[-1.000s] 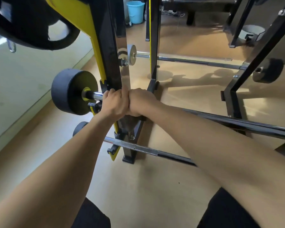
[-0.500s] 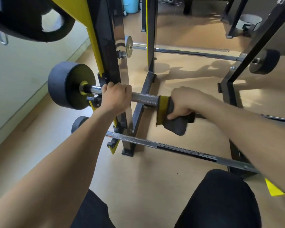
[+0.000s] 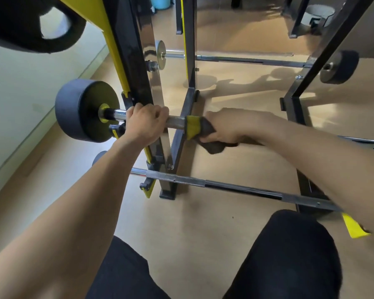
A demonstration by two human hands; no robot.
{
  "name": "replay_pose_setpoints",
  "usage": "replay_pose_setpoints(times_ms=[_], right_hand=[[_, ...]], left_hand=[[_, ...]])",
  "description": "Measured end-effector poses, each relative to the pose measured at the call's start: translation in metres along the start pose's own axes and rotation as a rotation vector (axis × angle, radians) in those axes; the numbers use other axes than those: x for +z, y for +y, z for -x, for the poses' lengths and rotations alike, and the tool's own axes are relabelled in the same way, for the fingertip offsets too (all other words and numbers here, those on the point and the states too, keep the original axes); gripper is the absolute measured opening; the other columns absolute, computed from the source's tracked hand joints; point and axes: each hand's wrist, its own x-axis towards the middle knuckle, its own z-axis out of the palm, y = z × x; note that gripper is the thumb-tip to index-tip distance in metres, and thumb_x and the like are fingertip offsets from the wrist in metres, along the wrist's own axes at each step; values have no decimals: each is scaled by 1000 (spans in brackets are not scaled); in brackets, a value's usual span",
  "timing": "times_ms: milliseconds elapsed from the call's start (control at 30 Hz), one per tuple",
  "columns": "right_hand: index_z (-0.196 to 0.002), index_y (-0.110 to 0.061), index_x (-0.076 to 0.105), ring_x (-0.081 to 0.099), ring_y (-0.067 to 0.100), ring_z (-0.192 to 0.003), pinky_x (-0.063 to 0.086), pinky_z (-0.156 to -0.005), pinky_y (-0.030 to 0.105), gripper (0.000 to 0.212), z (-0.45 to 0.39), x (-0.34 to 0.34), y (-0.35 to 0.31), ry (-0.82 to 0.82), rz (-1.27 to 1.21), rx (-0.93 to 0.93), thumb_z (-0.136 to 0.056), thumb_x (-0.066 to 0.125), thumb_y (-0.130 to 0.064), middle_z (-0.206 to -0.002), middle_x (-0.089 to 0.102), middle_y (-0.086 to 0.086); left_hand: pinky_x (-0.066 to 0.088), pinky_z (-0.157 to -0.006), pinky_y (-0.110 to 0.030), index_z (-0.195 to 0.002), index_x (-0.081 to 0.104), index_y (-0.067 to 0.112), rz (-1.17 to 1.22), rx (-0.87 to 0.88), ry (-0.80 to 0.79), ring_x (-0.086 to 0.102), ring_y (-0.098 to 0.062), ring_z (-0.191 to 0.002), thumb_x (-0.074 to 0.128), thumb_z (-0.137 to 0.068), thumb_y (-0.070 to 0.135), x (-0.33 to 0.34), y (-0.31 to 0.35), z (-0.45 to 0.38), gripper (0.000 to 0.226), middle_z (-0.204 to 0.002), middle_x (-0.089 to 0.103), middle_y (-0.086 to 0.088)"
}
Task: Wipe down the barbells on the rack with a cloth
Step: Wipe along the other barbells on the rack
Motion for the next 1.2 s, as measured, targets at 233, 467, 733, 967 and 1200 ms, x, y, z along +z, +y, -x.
replay_pose_setpoints(times_ms=[233,467,733,967,1200], right_hand=[[-97,-16,61,57,24,-83,43,-70,29,34,-16,-11,-23,-38,110,42,-82,74,-43,-91,62,5],[-116,-12,56,52,24,-77,39,-64,32,47,-59,13,-62,292,42,-110,-89,63,-50,-92,55,3],[-109,-12,61,60,26,-86,47,-72,33,48,18,-2,22,-77,54,200,-83,71,-50,-97,66,7],[-107,-19,62,52,25,-75,44,-64,30,40,-58,6,-70,227,-17,178,-77,74,-43,-87,57,0],[-112,-20,60,61,27,-83,40,-64,32,39,-45,22,-52,366,59,21,-86,66,-48,-94,63,4]], left_hand=[[29,-96,-43,-87,56,11,-26,-5,53,47,-30,-93,26,-103,28,3,7,1,38,-81,52,-6],[30,-96,-43,-92,51,12,75,-13,77,48,-32,-91,13,-93,35,2,-3,2,45,-89,59,-10],[30,-98,-43,-80,51,18,87,-40,37,45,-26,-90,31,-105,27,2,4,3,33,-80,52,-1],[23,-103,-45,-114,51,10,208,-58,11,45,-36,-106,6,-89,37,-3,3,5,57,-101,59,-12],[16,-111,-43,-122,55,18,387,-42,-20,39,-23,-108,-1,-102,37,-5,-4,6,63,-110,59,-1]])
